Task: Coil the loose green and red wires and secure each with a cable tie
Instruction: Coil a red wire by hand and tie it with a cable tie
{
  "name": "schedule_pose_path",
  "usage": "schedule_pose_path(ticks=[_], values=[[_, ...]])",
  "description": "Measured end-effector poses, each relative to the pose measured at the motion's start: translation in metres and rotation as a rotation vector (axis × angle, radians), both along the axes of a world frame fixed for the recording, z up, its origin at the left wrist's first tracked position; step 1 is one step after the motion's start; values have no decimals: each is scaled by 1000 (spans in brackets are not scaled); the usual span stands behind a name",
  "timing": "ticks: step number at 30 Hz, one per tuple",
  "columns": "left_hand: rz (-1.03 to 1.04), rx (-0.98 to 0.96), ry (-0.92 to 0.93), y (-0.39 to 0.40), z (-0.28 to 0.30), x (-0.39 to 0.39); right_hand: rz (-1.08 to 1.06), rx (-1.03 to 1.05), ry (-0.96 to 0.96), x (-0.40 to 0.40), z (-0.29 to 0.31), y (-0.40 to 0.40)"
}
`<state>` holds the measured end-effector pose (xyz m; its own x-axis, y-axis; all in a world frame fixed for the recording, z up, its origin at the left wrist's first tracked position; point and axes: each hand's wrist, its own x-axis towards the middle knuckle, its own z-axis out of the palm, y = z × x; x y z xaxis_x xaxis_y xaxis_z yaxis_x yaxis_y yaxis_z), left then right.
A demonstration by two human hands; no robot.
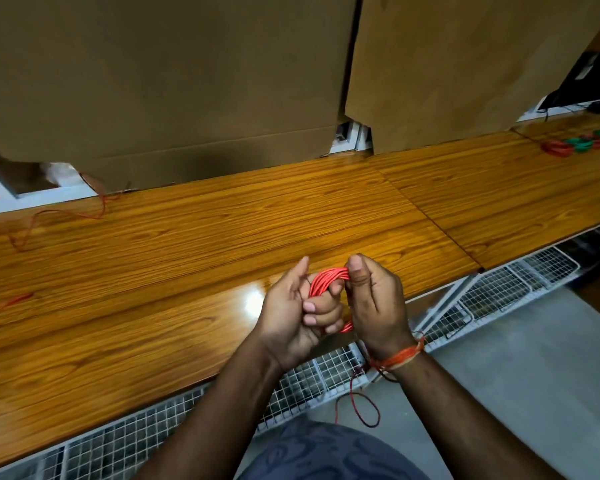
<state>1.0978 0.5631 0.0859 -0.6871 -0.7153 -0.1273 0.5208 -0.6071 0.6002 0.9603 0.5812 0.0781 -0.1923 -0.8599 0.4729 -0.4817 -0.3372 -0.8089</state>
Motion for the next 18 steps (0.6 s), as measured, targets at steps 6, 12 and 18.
schedule_pose_path(ticks=[6,12,18], values=[[-46,35,65,6,3,-8,0,-11,-20,-8,2,4],[19,-50,61,12,6,-25,16,-14,-44,-25,9,5],[59,-199,-22,9,15,-57,93,-53,-128,-55,17,2]])
